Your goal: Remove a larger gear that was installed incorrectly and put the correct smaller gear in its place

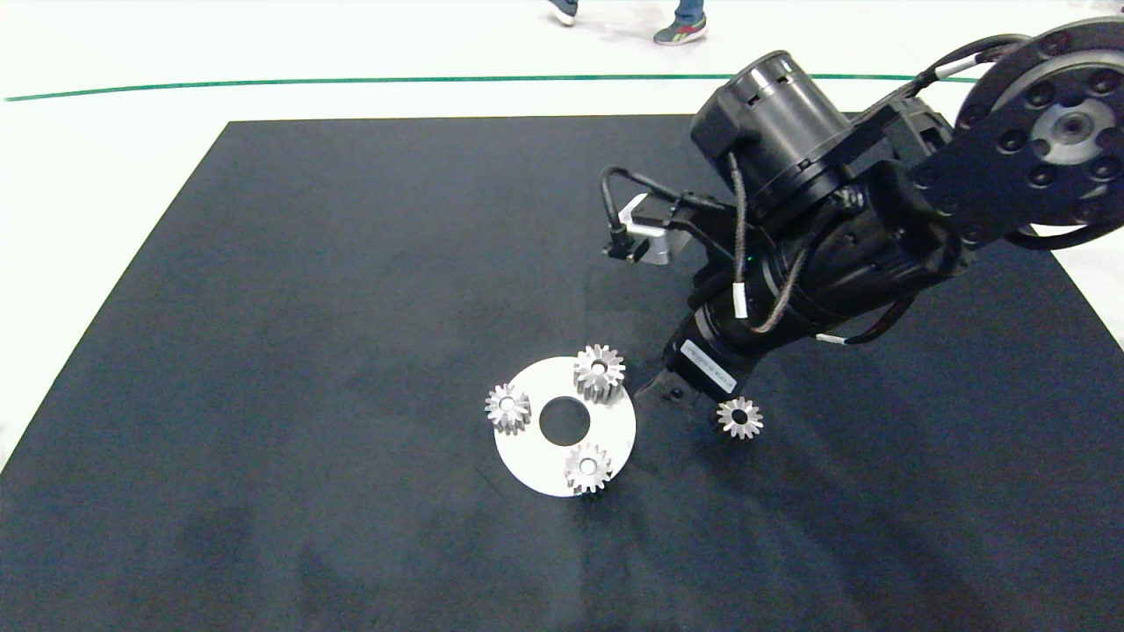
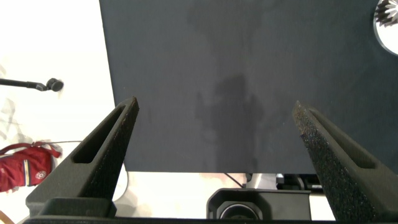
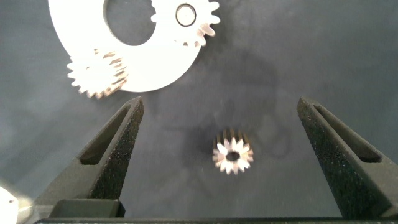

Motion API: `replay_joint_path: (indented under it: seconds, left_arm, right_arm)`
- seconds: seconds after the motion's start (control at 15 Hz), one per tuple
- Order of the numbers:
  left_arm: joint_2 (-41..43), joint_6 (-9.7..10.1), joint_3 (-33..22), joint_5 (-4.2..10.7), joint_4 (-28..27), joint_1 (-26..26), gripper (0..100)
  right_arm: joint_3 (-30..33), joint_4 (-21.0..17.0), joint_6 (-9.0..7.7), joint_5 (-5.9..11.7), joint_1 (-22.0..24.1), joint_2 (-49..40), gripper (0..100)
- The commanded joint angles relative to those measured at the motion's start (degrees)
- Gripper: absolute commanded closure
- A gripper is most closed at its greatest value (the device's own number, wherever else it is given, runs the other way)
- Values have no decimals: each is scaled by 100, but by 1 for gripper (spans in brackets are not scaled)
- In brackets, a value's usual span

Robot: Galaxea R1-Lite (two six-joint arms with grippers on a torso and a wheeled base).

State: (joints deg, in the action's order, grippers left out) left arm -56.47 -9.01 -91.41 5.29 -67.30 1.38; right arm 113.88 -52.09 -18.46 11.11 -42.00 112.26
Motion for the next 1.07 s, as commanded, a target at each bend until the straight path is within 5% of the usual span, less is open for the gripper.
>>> replay_joint_path:
  seconds: [0.07, 0.6, 1.07]
  left_arm:
    - [92, -13, 0, 7, -37, 3, 0]
    - [118, -92, 17, 7, -37, 3, 0]
    - [197, -101, 44, -2, -28, 3, 0]
  right_arm:
    - [71, -38, -44, 129, -116, 454, 0]
    - [71, -47, -62, 155, -177, 595, 0]
    - [71, -20, 272, 261, -177, 472, 0]
